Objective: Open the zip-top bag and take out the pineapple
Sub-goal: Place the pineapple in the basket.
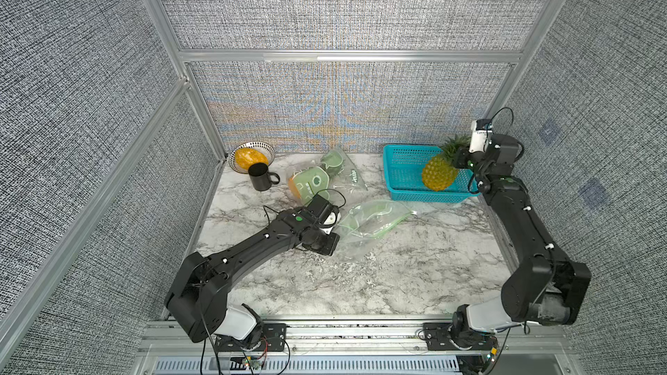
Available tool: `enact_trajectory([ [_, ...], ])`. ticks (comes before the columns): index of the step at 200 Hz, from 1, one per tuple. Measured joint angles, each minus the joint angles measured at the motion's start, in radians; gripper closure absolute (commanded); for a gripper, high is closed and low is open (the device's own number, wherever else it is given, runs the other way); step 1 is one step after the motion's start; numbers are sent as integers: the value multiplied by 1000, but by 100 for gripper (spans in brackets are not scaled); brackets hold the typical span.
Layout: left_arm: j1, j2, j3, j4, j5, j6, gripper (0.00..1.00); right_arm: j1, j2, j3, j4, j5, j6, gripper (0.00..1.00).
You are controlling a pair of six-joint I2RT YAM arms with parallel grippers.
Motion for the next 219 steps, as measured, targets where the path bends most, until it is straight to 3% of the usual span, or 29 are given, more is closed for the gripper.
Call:
enact_trajectory([
  [41, 0, 1, -1, 0, 0, 0, 100, -38, 63, 0, 39, 6, 16, 100],
  [144, 0, 8, -1, 0, -1, 5, 100, -39, 150, -15, 68, 163, -28, 100],
  [219, 0, 10, -2, 1, -1, 5, 100, -39, 171, -39, 69, 188, -44, 100],
])
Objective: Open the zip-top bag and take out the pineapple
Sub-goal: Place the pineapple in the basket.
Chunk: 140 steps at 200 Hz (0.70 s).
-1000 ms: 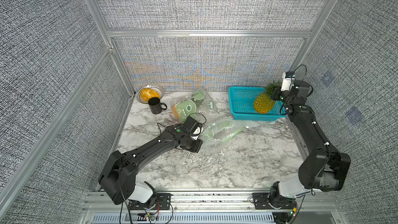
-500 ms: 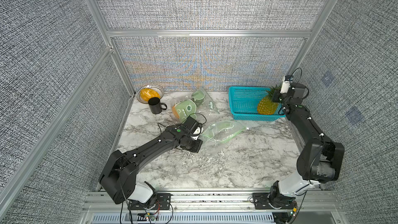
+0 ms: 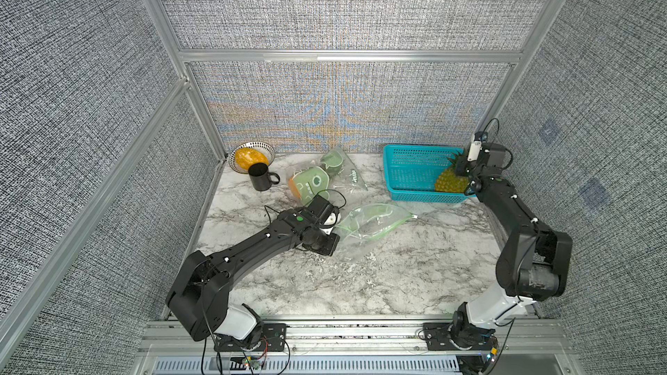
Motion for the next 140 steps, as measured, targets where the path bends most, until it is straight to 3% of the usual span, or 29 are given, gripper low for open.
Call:
enact_trajectory([
  [63, 0, 1, -3, 0, 0, 0, 100, 0, 14, -15, 48, 5, -5, 100],
  [86, 0, 2, -3, 0, 0, 0, 100, 0, 13, -21, 56, 6, -4, 90],
  [140, 0, 2, -5, 0, 0, 0, 100, 0, -13, -26, 60, 18, -2, 57],
])
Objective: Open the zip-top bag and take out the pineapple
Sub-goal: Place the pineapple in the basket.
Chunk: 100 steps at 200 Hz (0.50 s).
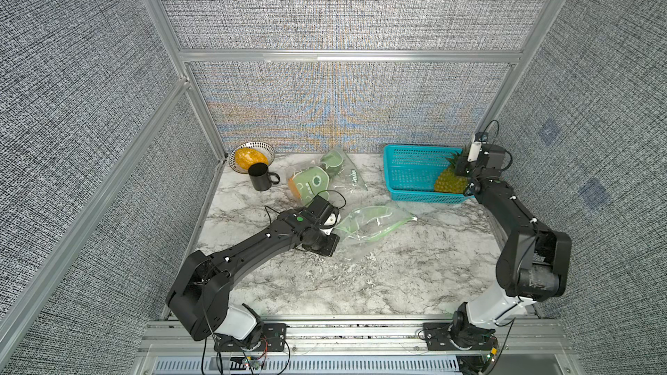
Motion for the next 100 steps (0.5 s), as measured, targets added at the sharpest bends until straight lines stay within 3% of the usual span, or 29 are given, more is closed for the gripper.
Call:
enact_trajectory([
  [37, 0, 0, 0, 0, 0, 0, 100, 0, -35, 19, 0, 2, 5, 43],
  [100, 0, -16, 0, 1, 8, 8, 100, 0, -193, -13, -10, -51, 36, 40],
])
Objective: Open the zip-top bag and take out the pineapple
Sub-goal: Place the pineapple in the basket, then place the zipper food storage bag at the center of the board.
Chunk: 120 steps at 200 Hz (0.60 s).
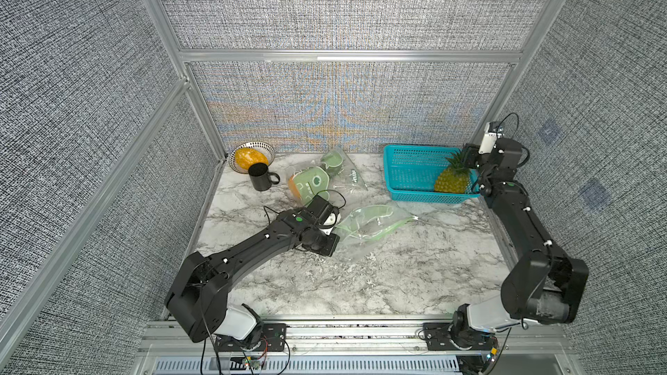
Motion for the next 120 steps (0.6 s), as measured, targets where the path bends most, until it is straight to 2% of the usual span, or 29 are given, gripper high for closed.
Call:
enact_trajectory([
  [29, 0, -8, 2, 6, 30, 3, 100, 0, -117, -59, -17, -84, 14, 40],
  [77, -15, 12, 55, 29, 46, -18, 100, 7, -345, -166, -48, -294, 64, 40],
  [120, -89, 43, 131, 24, -74, -62, 100, 31, -502, -235, -64, -441, 137, 39],
])
